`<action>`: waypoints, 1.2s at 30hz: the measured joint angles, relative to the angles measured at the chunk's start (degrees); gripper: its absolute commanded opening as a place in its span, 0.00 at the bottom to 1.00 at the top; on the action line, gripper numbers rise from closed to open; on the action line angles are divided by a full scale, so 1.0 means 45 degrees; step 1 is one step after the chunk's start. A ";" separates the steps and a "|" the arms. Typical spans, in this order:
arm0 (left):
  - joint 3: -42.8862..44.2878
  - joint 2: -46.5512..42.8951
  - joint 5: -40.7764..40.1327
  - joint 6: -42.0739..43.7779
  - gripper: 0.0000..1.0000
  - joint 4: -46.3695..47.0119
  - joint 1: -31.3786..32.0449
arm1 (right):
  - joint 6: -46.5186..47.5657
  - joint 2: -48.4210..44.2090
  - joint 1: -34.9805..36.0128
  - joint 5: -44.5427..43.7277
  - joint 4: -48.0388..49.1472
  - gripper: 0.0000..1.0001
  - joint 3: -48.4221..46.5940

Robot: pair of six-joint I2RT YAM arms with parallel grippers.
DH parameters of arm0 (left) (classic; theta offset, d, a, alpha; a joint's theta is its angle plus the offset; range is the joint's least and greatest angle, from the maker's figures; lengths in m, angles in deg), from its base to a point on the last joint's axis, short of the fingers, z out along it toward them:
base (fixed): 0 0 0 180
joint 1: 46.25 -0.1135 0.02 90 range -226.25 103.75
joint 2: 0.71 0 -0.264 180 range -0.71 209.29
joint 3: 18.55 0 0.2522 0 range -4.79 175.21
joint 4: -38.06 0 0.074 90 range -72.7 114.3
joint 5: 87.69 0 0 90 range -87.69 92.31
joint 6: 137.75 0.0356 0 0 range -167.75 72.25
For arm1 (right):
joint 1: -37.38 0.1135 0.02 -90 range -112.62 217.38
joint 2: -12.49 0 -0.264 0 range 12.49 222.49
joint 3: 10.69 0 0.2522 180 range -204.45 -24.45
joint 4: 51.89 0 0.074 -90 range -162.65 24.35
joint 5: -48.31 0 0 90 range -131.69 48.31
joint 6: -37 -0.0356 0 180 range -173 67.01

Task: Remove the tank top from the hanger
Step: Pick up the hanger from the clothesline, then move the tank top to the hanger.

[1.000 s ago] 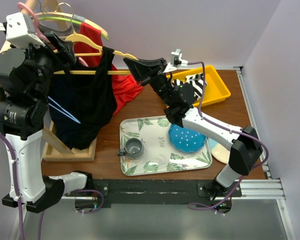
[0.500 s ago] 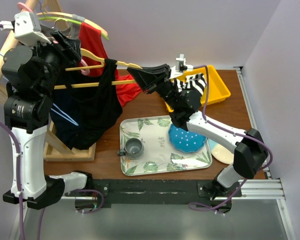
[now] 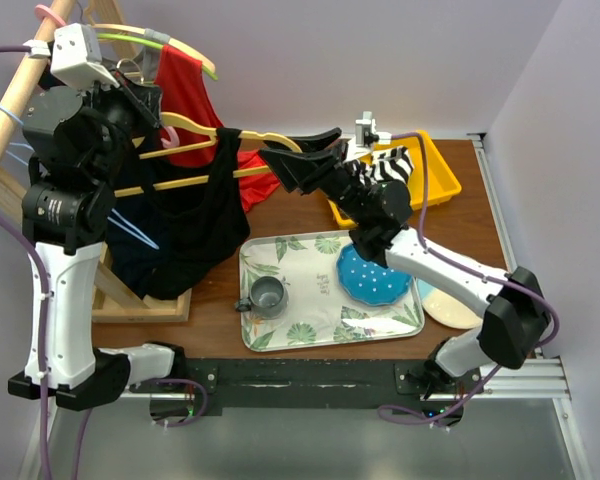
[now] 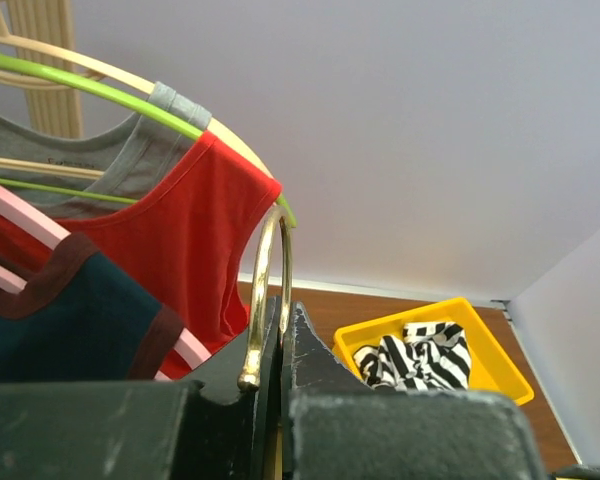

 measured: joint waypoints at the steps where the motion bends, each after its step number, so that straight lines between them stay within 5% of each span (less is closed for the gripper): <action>1: -0.0083 0.0000 -0.0063 0.0019 0.00 0.0005 0.0000 | 0.0136 -0.0199 0.0005 -0.0083 -0.0665 0.63 0.0000; 9: -0.0641 0.0015 -0.0729 0.0515 0.00 -0.0019 -0.0005 | 0.1331 -0.4027 0.0019 -0.2467 -0.7718 0.80 0.0204; 14: -0.1141 -0.0112 -0.1209 0.0811 0.00 0.0039 -0.0005 | 0.1375 -0.4337 0.0457 -0.2929 -1.0982 0.80 -0.2035; 21: -0.1336 -0.0151 -0.1341 0.0850 0.00 0.0097 -0.0005 | 0.1661 -0.1943 0.3395 -0.4294 -1.2502 0.75 -0.4109; 36: -0.1705 -0.0850 -0.0699 0.0272 0.00 0.0364 -0.0010 | 0.2220 0.1851 0.3653 -0.6387 -1.3454 0.62 -0.6057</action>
